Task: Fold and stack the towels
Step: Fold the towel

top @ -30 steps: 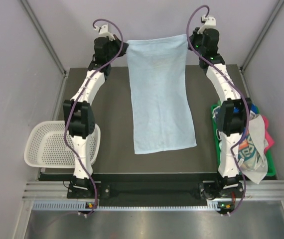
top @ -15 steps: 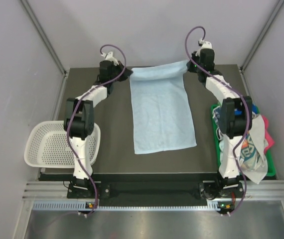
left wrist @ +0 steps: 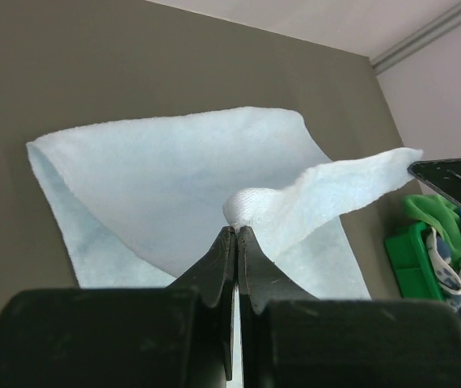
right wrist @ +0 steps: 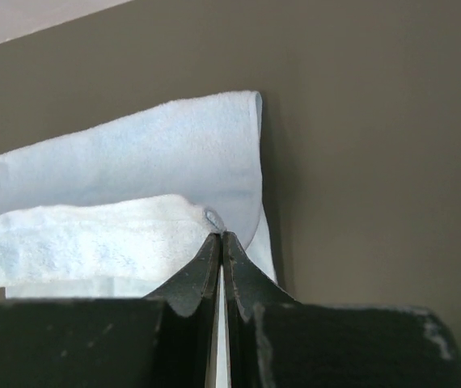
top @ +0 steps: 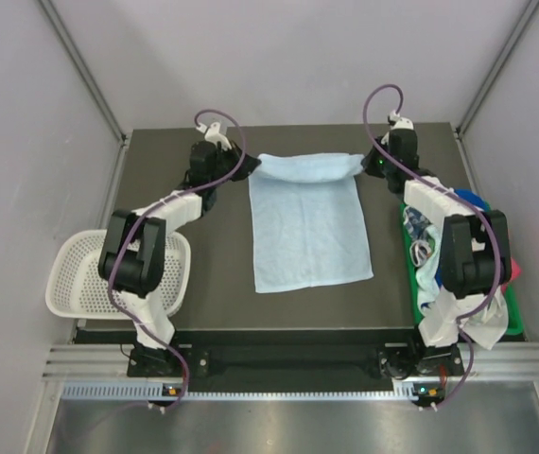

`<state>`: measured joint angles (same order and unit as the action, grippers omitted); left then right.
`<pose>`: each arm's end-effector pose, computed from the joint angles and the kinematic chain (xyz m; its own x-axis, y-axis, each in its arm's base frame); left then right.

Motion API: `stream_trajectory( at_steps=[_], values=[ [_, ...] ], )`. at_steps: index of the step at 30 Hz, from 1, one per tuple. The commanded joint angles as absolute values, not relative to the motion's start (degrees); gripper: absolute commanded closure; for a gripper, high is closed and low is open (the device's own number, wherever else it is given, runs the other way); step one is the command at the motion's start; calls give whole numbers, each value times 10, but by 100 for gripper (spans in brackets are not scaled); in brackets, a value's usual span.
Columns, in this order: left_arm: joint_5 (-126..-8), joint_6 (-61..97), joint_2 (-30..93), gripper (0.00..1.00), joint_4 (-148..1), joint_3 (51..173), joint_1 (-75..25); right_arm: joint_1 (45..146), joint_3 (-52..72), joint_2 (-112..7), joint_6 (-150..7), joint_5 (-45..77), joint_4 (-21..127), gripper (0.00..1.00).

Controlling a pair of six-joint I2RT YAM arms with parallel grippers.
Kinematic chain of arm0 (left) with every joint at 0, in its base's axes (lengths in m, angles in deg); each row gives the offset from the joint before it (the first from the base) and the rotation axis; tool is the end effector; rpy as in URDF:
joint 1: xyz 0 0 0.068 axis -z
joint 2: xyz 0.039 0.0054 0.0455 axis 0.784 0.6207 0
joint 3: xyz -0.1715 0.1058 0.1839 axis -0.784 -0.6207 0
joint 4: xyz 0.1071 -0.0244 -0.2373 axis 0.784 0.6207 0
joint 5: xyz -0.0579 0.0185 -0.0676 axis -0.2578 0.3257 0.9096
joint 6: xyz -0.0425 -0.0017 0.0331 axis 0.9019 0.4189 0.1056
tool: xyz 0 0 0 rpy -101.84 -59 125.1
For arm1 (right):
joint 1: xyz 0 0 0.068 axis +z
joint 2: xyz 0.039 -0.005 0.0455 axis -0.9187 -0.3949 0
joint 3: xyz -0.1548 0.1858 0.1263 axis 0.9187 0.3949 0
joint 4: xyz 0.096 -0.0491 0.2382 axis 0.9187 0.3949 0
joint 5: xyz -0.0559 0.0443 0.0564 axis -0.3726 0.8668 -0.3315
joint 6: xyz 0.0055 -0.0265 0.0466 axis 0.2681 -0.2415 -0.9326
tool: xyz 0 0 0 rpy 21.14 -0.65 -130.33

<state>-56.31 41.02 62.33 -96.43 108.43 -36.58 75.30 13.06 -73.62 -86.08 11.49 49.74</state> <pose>0.4124 -0.1228 0.2397 -0.4896 -0.4215 -0.7633 0.3329 0.7187 -0.6104 0.4111 0.0636 0.2527 -0.4887 0.2905 -0.8227 -0.0168 0.9396 0.3418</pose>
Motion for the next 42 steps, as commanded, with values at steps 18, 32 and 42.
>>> stream_trajectory(
  at_steps=[18, 32, 42],
  values=[
    [-691, 395, 425, 100, -913, 902, -288, 756, 316, -535, -916, 103, 522, 100],
    [-676, 429, 365, 100, -861, 840, -273, 765, 396, -449, -932, 128, 569, 100],
    [-696, 432, 341, 100, -820, 827, -235, 768, 442, -401, -936, 125, 588, 100]
  ],
)
